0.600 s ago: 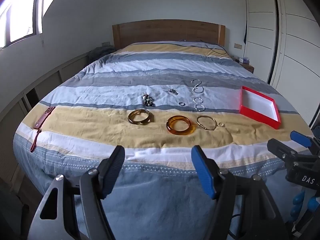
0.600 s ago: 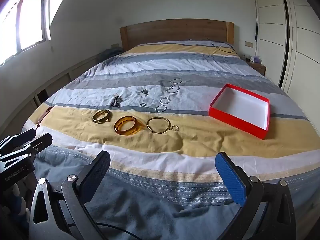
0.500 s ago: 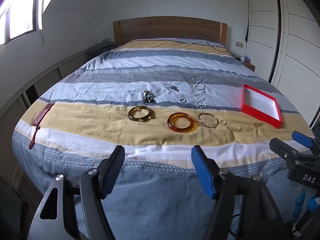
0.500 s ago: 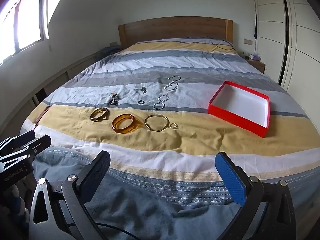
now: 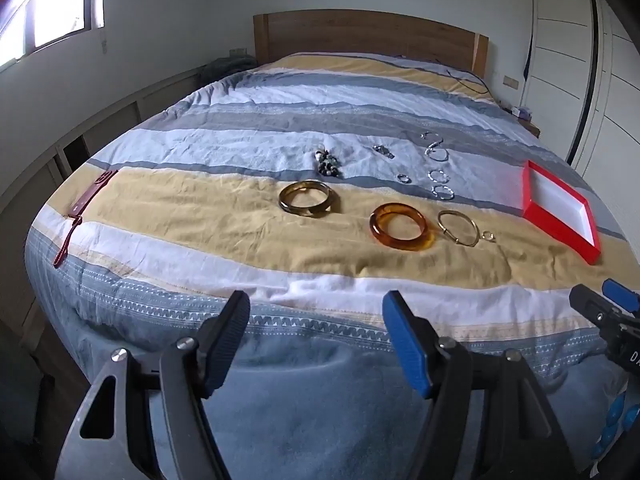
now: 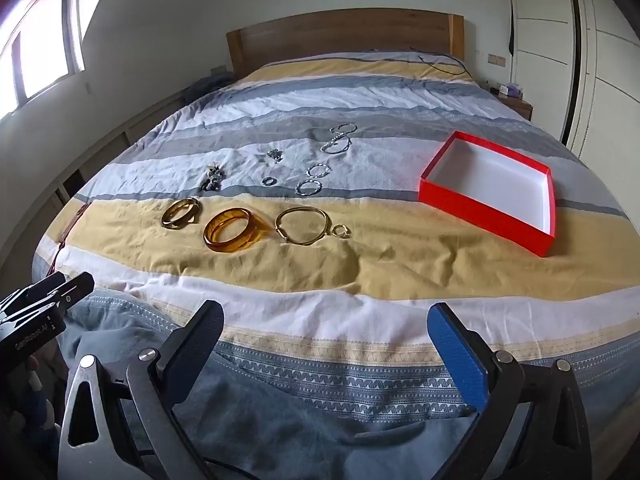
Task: Organize jewelry
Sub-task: 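Grasp the amber bangle with the left tool while the right tool grasps a small silver ring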
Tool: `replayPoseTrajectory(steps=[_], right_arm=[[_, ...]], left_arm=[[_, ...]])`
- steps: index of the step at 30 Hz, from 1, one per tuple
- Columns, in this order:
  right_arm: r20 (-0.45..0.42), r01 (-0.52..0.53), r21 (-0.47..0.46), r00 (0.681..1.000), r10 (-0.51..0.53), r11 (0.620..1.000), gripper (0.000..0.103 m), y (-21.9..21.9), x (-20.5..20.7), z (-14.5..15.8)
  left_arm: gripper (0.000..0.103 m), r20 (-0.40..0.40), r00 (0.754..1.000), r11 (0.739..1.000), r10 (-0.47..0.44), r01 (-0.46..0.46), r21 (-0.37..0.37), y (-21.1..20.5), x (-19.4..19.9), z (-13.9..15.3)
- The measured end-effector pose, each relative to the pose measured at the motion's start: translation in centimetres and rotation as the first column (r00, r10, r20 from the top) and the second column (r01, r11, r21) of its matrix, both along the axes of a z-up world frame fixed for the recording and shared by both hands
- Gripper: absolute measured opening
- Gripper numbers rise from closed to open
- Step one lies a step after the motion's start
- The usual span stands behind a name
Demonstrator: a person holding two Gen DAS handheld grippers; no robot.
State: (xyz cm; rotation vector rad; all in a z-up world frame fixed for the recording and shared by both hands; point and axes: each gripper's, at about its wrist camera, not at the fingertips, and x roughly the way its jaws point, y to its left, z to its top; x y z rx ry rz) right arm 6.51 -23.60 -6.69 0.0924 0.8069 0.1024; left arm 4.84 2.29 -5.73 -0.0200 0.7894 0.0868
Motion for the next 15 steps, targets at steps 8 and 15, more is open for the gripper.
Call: replayPoseTrajectory(steps=[8, 15], right_arm=[[-0.047, -0.06, -0.016, 0.997, 0.059, 0.998, 0.079, -0.1, 2.8, -1.7], [-0.089, -0.127, -0.01, 0.988, 0.126, 0.992, 0.057, -1.8, 6.7, -3.4]], left_arm=[[0.067, -0.068, 0.997, 1.0, -0.024, 0.024, 0.007, -0.2, 2.9, -1.4], [0.067, -0.116, 0.993, 0.999, -0.025, 0.019, -0.049, -0.6, 7.8, -2.4]])
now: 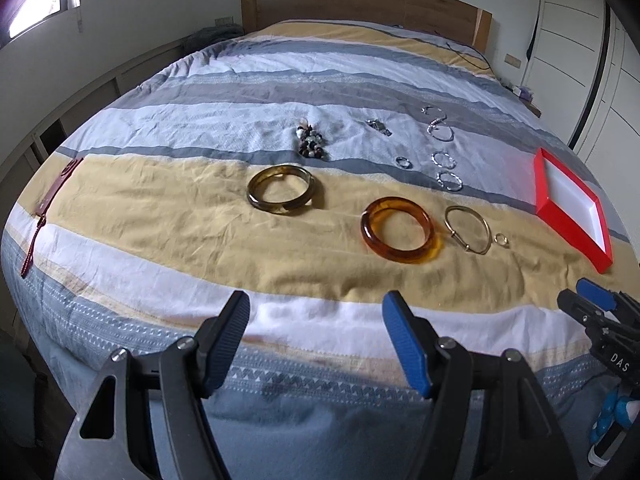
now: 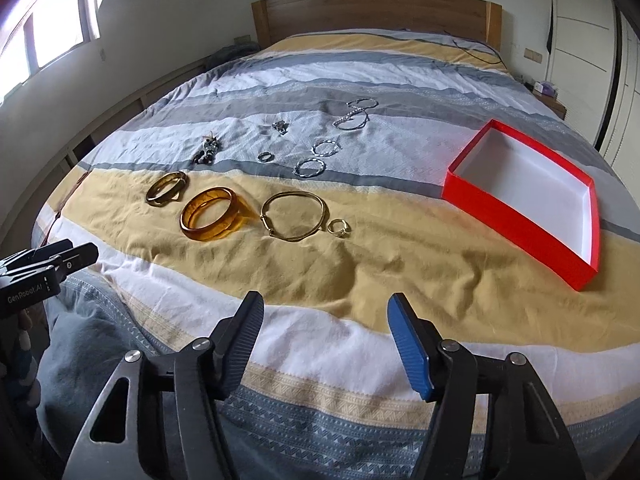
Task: Organize jewelry
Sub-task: 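Grasp the amber bangle with the left tool while the right tool grasps a small silver ring, then carry both items over the red box while the right tool opens, dropping the ring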
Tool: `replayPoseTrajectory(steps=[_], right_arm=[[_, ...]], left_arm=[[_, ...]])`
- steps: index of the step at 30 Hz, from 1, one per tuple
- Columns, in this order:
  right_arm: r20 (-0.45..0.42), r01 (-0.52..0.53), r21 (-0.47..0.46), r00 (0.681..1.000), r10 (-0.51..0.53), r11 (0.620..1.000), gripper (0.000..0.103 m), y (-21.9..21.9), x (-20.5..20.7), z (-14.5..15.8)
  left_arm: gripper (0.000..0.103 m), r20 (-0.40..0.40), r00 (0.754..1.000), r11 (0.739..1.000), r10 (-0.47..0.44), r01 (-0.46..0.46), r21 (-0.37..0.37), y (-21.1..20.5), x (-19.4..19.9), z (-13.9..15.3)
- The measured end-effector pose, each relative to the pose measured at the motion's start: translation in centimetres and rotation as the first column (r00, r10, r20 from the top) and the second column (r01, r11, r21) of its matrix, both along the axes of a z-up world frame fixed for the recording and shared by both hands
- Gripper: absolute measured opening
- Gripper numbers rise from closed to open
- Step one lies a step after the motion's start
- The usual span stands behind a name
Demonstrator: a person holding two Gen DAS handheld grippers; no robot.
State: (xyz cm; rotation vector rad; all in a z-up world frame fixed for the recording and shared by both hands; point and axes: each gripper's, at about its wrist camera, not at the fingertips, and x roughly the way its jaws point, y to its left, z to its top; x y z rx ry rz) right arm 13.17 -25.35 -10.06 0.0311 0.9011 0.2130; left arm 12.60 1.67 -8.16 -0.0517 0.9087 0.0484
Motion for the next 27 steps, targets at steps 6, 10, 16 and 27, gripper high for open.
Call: replayPoseTrajectory(steps=[6, 10, 16, 27], right_arm=[[-0.038, -0.059, 0.023, 0.997, 0.059, 0.998, 0.043, -0.4, 4.1, -2.0], [-0.056, -0.101, 0.015, 0.993, 0.102, 0.995, 0.041, -0.1, 7.1, -3.3], [-0.104, -0.154, 0.013, 0.983, 0.154, 0.988, 0.035, 0.4, 10.8, -5.7], [-0.129, -0.22, 0.013, 0.967, 0.22, 0.975, 0.02, 1.1, 13.3, -7.5]], left_arm=[[0.066, -0.024, 1.0, 1.0, 0.006, -0.007, -0.025, -0.7, 4.6, -1.1], [0.064, -0.05, 0.999, 0.999, 0.002, -0.004, -0.038, -1.2, 7.4, -2.0], [0.056, -0.111, 0.994, 0.999, -0.009, 0.004, -0.044, -2.0, 10.1, -4.4], [0.04, -0.172, 0.985, 1.0, -0.012, 0.009, -0.015, -3.3, 12.1, -7.4]])
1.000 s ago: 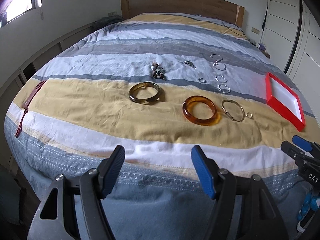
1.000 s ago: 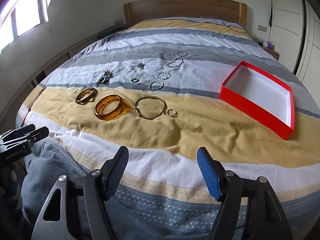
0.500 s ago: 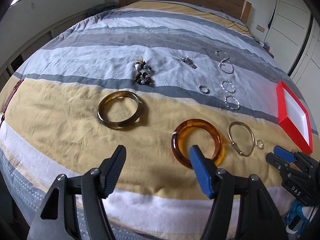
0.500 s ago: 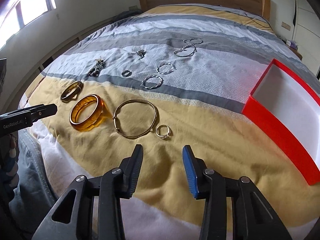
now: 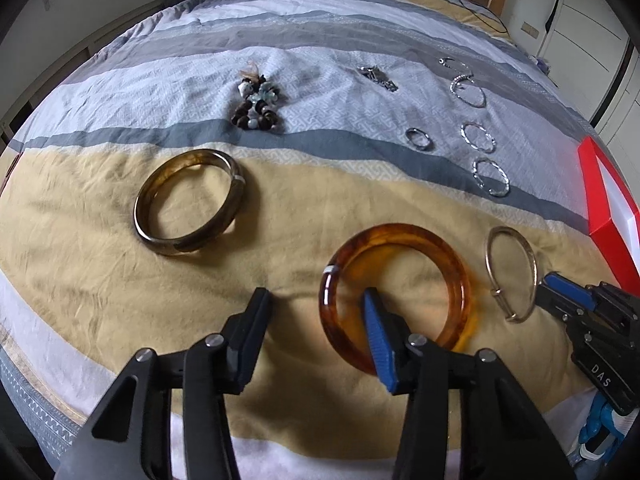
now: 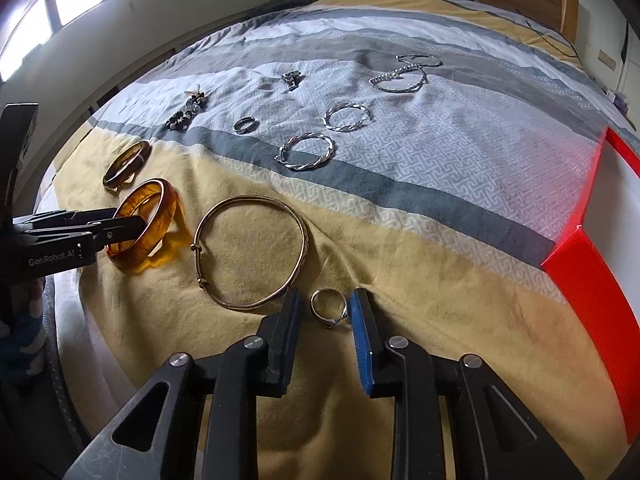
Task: Organize jewelry
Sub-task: 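Carry both items over the red box while the right tool opens, dropping the ring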
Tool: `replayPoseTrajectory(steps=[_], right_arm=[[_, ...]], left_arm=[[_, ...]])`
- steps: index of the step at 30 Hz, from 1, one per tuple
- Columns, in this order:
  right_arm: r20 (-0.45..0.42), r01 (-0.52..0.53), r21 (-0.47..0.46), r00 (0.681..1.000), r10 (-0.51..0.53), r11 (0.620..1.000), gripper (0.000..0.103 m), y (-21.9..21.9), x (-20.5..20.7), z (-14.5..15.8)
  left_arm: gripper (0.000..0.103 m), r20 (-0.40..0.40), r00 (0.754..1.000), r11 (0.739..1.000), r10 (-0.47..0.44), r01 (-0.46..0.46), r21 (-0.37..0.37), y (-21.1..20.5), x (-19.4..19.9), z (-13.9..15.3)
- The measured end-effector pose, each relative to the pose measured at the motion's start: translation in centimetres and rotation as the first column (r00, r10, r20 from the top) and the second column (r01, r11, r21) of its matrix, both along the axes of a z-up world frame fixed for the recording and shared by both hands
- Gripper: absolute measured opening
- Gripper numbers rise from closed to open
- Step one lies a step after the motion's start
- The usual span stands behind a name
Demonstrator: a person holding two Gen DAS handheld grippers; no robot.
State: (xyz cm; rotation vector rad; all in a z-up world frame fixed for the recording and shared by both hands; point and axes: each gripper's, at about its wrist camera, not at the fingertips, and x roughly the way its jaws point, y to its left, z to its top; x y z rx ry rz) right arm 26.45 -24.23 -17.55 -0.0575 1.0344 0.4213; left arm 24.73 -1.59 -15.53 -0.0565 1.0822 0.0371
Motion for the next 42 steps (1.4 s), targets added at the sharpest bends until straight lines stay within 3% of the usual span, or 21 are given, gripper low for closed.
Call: replayPoseTrajectory(steps=[2, 5, 14, 26, 32, 42], right_arm=[[0.001, -0.003, 0.003, 1.0, 0.003, 1.0, 0.02, 0.0, -0.1, 0.0], [0.002, -0.002, 0.011, 1.0, 0.002, 1.0, 0.02, 0.0, -0.2, 0.2], [0.023, 0.041, 0.02, 0.999, -0.041, 0.999, 0.019, -0.8, -2.8, 2.0], [0.119, 0.114, 0.084, 0.985, -0.123, 0.99, 0.019, -3.5, -9.1, 7.3], [0.165, 0.177, 0.095, 0.968, -0.191, 0.98, 0.019, -7.6, -10.3, 9.1], [0.202, 0.361, 0.036, 0.911, -0.361, 0.932, 0.019, -20.6, -6.2, 10.0]], left_arm=[[0.023, 0.0, 1.0, 1.0, -0.016, 0.016, 0.006, -0.3, 0.1, 0.0], [0.011, 0.005, 1.0, 0.999, -0.029, 0.029, 0.025, -0.9, 0.0, 0.2], [0.009, 0.037, 0.999, 0.999, -0.021, 0.019, 0.046, -0.9, -2.2, 2.7], [0.009, 0.131, 0.988, 0.992, -0.087, 0.074, 0.103, -3.1, -6.7, 8.8], [0.009, 0.154, 0.97, 0.98, -0.186, 0.172, 0.101, -8.2, -6.1, 11.0], [0.009, 0.16, 0.908, 0.92, -0.387, 0.392, 0.001, -24.0, 1.8, 11.1]])
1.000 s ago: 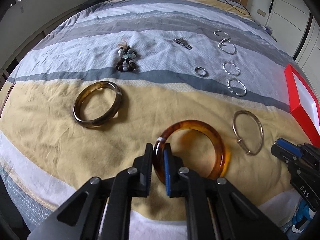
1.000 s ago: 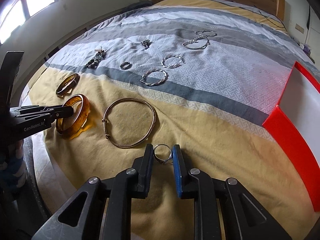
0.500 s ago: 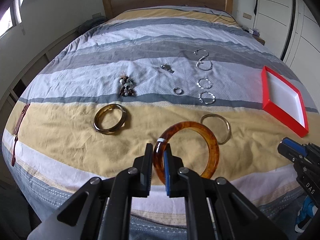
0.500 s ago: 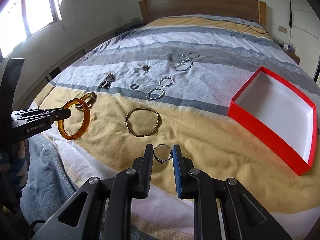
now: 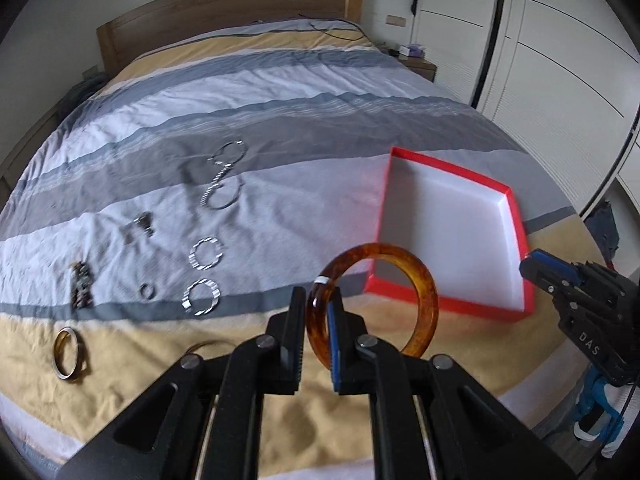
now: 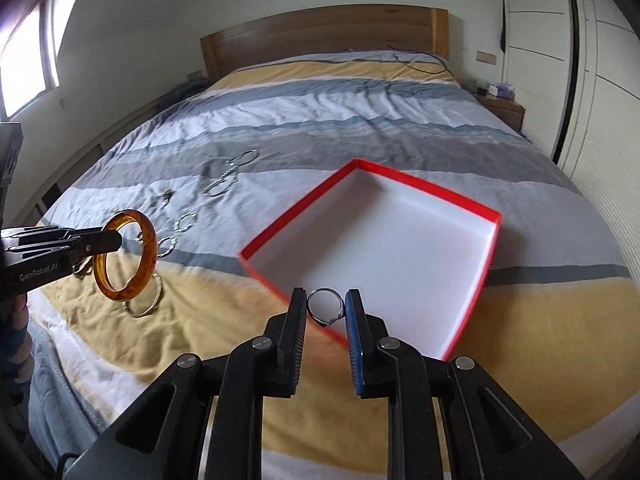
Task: Organize jewelry
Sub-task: 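Carry both items over the red box while the right tool opens, dropping the ring, then open the left tool to release the amber bangle into the red box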
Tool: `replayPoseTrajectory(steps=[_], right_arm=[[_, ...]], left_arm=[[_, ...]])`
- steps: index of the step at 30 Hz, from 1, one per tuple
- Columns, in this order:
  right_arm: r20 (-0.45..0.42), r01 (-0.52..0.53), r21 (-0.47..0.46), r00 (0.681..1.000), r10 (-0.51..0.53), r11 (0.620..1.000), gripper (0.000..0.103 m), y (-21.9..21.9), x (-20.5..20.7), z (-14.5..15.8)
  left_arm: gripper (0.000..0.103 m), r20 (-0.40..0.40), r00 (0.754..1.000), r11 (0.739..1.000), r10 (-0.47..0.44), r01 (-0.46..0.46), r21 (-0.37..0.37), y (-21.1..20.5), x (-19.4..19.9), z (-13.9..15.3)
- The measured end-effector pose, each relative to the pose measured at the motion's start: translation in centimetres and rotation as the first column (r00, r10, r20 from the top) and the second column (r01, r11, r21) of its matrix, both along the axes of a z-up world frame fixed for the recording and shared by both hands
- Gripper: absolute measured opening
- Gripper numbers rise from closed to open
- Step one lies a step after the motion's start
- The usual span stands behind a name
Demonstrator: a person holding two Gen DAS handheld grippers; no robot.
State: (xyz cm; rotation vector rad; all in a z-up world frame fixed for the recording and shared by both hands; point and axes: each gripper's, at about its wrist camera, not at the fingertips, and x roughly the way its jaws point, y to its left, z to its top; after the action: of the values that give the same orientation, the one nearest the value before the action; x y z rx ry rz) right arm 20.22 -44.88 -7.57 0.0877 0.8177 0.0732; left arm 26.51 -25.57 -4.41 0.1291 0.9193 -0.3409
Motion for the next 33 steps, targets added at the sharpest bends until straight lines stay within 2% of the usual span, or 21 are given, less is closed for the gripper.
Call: replayPoseTrajectory(steps=[6, 11, 15, 19, 22, 26, 28, 29, 33], right_arm=[[-0.017, 0.037, -0.043, 0.999, -0.038, 0.998, 0.019, -5.3, 5.9, -1.4], [-0.064, 0.027, -0.082, 0.997, -0.032, 0.996, 0.019, -7.0, 10.7, -4.2], [-0.128, -0.005, -0.121, 0.992, -0.011, 0.993, 0.019, -7.4, 13.3, -6.6], [-0.179, -0.056, -0.168, 0.984, 0.026, 0.984, 0.02, -6.5, 14.5, -8.3], [-0.18, -0.06, -0.165, 0.983, 0.029, 0.984, 0.021, -6.5, 14.5, -8.3], [-0.186, -0.063, -0.183, 0.982, 0.029, 0.981, 0.029, -6.3, 14.4, -8.3], [-0.181, -0.063, -0.192, 0.983, 0.028, 0.979, 0.042, -6.1, 14.1, -8.0], [-0.175, -0.058, -0.188, 0.984, 0.024, 0.981, 0.044, -6.1, 13.9, -7.8], [-0.132, -0.019, -0.161, 0.991, -0.002, 0.987, 0.045, -6.4, 12.5, -6.1]], left_arm=[[0.009, -0.038, 0.996, 0.996, -0.078, 0.079, 0.03, -8.2, 5.1, -3.5], [0.009, -0.097, 0.992, 0.994, -0.083, 0.09, 0.065, -10.6, 7.4, -7.5], [0.009, -0.136, 0.987, 0.993, -0.08, 0.091, 0.076, -10.6, 8.0, -9.8], [0.01, -0.126, 0.989, 0.991, -0.082, 0.094, 0.095, -10.5, 7.6, -10.5], [0.012, -0.136, 0.989, 0.993, -0.057, 0.07, 0.096, -10.1, 7.6, -10.5], [0.012, -0.145, 0.989, 0.994, -0.028, 0.043, 0.104, -9.2, 6.4, -10.4], [0.012, -0.155, 0.988, 0.994, -0.005, 0.021, 0.103, -8.9, 6.1, -10.3], [0.012, -0.163, 0.987, 0.995, 0.007, 0.009, 0.095, -8.7, 6.1, -10.3], [0.013, -0.182, 0.983, 0.999, 0.016, -0.008, 0.044, -7.9, 5.8, -9.9]])
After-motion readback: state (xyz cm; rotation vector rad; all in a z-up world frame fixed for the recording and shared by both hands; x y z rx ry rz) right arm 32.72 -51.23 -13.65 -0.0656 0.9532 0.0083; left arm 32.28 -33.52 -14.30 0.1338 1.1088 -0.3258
